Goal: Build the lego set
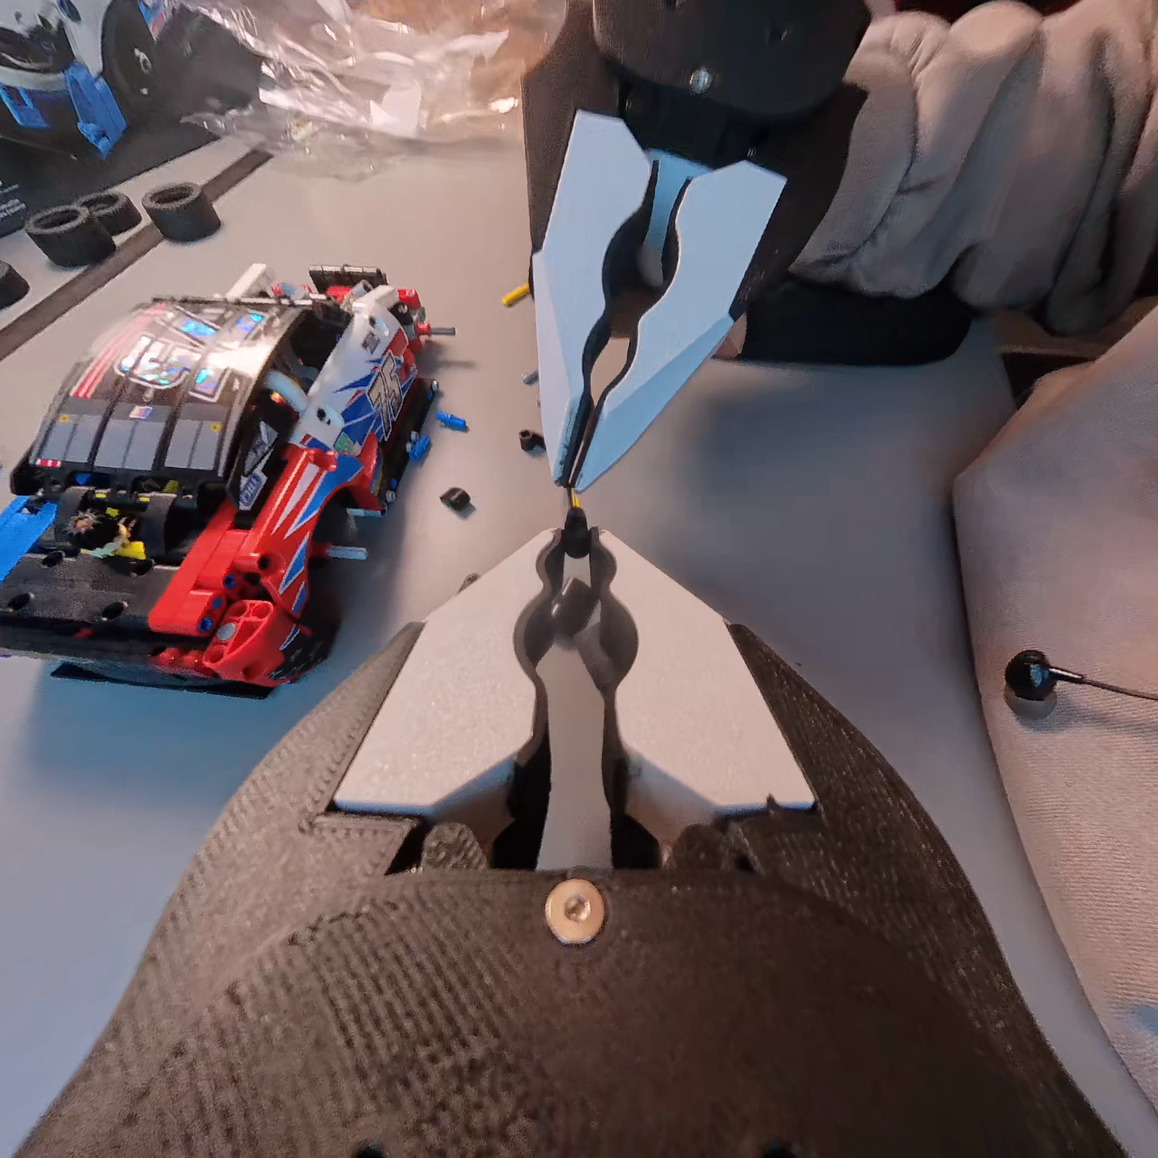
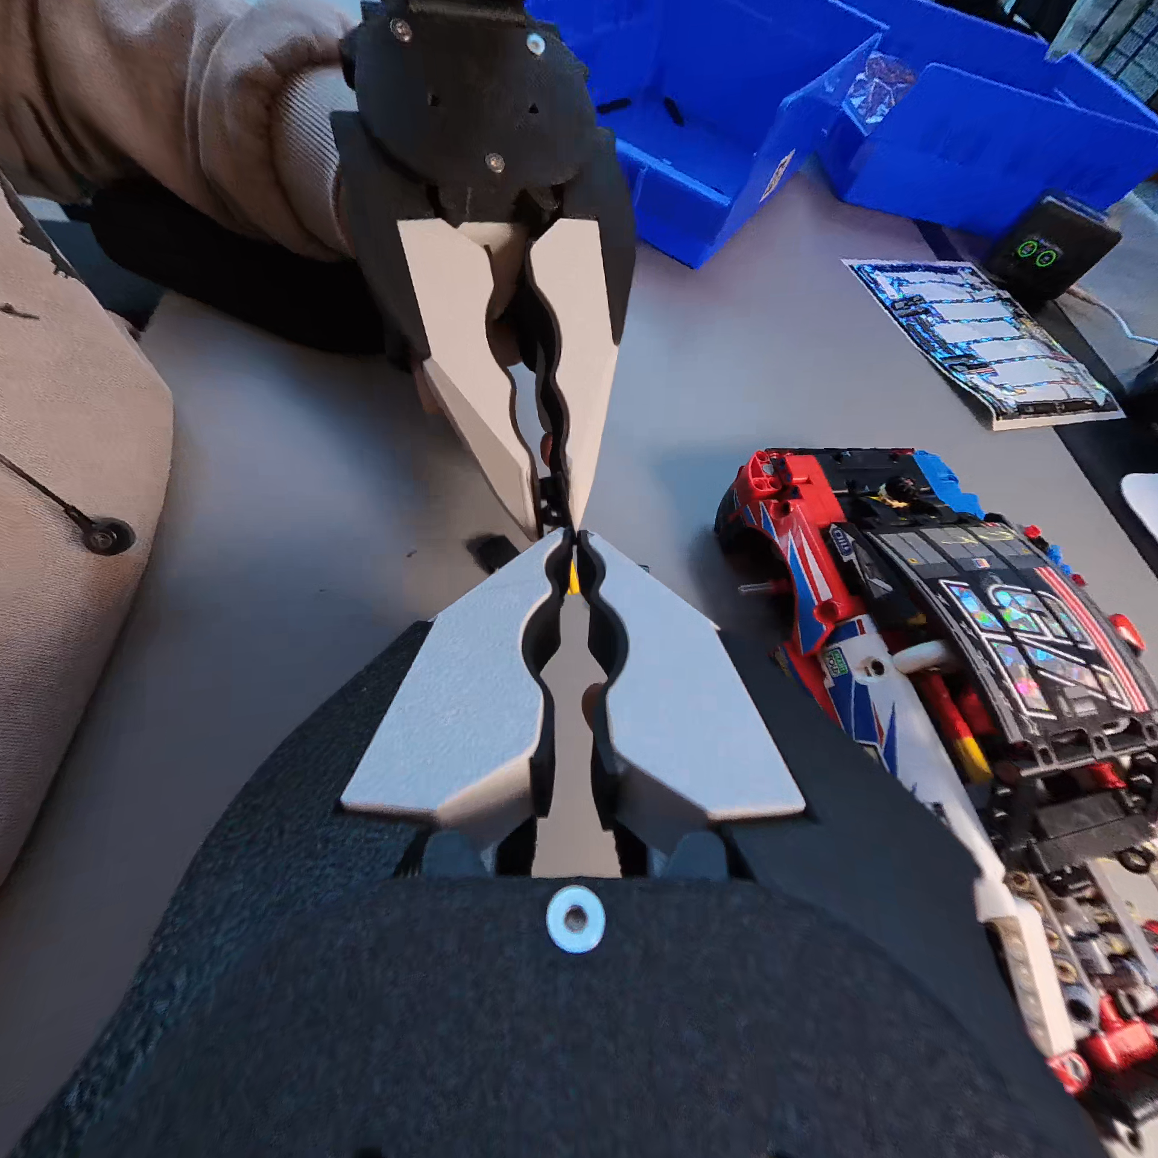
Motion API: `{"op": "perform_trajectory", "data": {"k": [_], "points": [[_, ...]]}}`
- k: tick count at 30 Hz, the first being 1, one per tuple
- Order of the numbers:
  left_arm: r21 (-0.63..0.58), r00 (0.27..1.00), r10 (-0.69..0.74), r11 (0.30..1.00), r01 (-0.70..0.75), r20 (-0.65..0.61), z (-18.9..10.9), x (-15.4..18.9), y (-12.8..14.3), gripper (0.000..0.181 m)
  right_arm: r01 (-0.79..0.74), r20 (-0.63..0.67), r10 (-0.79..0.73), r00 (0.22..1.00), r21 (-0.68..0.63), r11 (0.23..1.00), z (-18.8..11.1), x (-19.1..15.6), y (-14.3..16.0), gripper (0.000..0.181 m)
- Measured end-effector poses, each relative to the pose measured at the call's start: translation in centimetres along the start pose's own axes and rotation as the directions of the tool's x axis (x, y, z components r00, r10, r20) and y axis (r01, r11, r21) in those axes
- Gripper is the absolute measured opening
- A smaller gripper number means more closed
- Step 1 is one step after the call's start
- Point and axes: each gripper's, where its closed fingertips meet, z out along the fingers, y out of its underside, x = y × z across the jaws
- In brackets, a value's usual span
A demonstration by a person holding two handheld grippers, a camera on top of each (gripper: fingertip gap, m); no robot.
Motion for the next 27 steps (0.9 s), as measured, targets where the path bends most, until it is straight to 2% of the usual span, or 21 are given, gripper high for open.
{"op": "perform_trajectory", "data": {"k": [4,6,9,19,27], "points": [[0.142,0.999,-0.022,0.99,0.025,-0.026,-1.4,0.0,-2.2,0.004,-0.087,0.038,0.083,0.996,0.118,0.989,-0.5,0.0,-0.7,0.0],[0.179,0.999,-0.018,0.984,0.026,-0.048,-1.6,0.3,-2.8,0.0,-0.093,0.042,0.088,0.995,0.115,0.989,-0.2,-0.1,-0.4,0.0],[0.138,1.0,0.008,0.99,-0.005,-0.024,-1.3,0.2,-2.2,0.0,-0.092,0.03,0.089,0.996,0.109,0.99,-0.2,0.2,-0.2,0.0],[0.137,0.998,-0.014,0.99,0.023,-0.068,-1.0,0.9,-2.0,0.0,-0.15,0.08,0.139,0.987,0.149,0.977,-0.2,-0.4,-0.4,0.001],[0.194,0.983,-0.124,0.97,0.15,-0.137,-1.3,0.9,-2.7,0.003,-0.251,0.129,0.228,0.965,0.205,0.946,-0.5,-0.2,-1.1,0.009]]}}
